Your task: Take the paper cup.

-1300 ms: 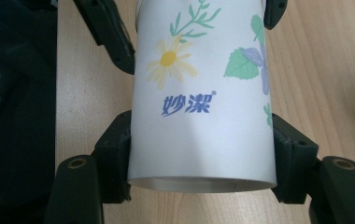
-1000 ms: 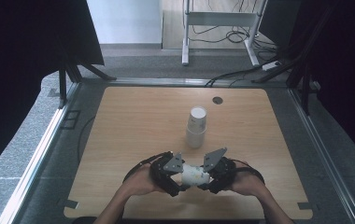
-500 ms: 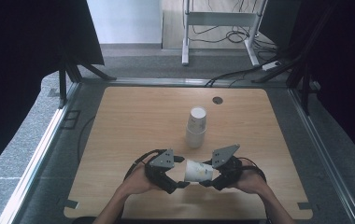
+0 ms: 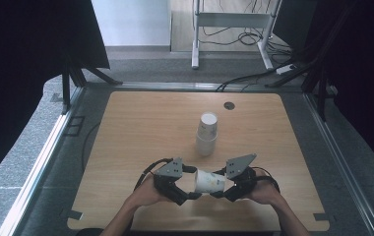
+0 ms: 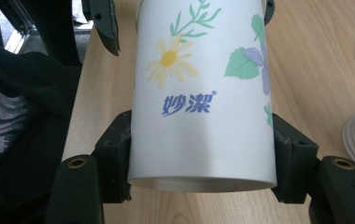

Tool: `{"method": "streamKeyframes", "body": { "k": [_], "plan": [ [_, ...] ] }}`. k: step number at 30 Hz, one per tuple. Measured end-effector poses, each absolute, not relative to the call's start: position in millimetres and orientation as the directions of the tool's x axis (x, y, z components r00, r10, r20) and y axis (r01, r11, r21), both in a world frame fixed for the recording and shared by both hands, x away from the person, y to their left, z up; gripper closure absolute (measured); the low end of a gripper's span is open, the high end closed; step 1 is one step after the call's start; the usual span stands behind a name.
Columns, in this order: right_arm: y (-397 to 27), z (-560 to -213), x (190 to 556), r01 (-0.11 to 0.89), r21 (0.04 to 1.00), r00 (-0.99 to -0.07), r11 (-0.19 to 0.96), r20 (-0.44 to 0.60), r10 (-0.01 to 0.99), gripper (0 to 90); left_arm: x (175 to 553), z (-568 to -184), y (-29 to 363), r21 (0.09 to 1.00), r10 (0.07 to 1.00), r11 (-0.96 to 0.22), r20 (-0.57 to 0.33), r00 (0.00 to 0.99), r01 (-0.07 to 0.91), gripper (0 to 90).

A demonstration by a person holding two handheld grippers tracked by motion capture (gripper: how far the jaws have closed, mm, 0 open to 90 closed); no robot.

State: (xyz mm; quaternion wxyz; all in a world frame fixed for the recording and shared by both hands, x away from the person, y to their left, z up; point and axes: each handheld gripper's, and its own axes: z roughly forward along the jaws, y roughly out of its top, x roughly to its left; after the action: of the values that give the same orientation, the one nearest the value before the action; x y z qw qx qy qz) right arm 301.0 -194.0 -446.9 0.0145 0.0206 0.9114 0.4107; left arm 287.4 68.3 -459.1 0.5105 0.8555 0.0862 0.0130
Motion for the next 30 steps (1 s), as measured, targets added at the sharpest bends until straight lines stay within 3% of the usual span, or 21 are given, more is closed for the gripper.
{"method": "streamKeyframes", "body": {
  "k": [30],
  "plan": [
    [-191.1,-448.4,299.4,-0.003,0.737,-1.0,0.676,-0.014,0.011,36.2,287.6,-462.2,67.0,0.869,0.144,-0.478,-0.068,0.987,0.129,30.1]
  ]
}}
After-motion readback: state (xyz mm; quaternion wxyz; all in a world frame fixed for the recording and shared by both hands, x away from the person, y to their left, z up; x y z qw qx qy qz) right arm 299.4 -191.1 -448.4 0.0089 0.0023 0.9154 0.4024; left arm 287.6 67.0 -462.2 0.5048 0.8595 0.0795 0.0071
